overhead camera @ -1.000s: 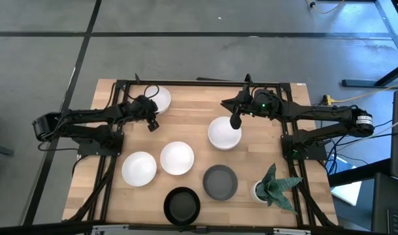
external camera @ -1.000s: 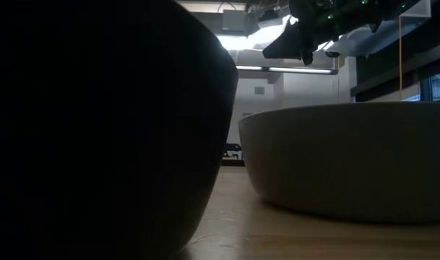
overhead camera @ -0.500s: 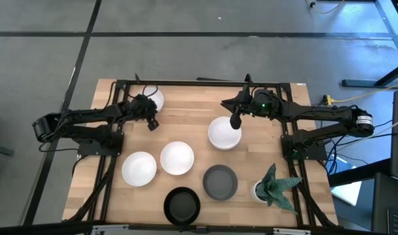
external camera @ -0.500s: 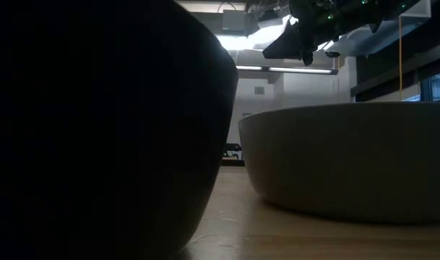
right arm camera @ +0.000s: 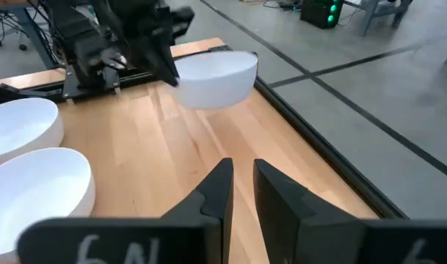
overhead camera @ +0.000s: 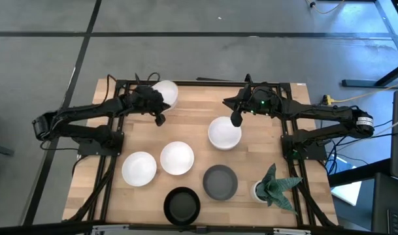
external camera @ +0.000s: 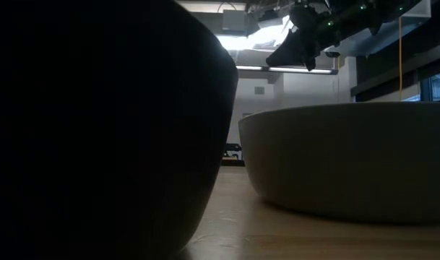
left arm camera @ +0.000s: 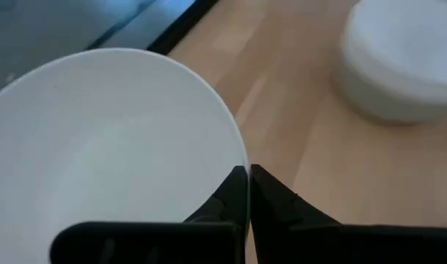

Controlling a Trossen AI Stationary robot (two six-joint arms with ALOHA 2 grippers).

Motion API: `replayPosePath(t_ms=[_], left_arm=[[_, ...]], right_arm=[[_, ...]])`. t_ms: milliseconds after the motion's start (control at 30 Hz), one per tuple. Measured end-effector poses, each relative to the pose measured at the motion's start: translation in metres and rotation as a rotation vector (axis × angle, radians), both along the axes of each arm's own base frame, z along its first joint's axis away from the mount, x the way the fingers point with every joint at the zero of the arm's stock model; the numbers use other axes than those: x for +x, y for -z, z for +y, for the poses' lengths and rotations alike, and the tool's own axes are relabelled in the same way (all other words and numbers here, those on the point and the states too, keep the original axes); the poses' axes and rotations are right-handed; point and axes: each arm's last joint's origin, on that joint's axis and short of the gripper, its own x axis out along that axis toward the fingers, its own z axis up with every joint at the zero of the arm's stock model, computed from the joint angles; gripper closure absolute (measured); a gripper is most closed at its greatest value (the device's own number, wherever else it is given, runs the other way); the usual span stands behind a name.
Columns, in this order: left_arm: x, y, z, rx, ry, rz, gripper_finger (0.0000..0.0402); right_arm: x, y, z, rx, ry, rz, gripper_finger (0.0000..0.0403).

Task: Nest bowls inside each other
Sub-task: Stack the white bowl on the white bowl

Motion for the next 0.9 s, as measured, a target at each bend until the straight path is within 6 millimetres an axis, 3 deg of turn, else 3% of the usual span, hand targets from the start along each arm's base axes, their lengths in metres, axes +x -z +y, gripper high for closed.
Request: replayPosePath(t_ms=[167, 300, 500, 667, 900], left_arm=[[0.018, -0.038, -0.015, 0.064, 0.114, -0.095, 0.0401], [0.034, -0.055, -0.027, 0.09, 0.195, -0.13, 0.0401], [0.077, -0.059, -0.038, 0.089, 0.319, -0.119, 0.0401], [0.115, -0.059, -0.042, 0.13, 0.398, -0.072, 0.0401], [0.135, -0.065, -0.041, 0.15, 0.454, -0.083, 0.0401]], right_arm=[[-0.01, -0.008, -0.002, -0.01, 0.019, -0.025, 0.0345], [-0.028, -0.014, -0.002, -0.019, 0.043, -0.063, 0.0345], [-0.052, -0.016, 0.004, -0.008, 0.065, -0.131, 0.0345], [-0.061, -0.015, 0.008, 0.032, 0.066, -0.147, 0.0345], [-0.058, -0.012, 0.011, 0.086, -0.047, -0.134, 0.0345]])
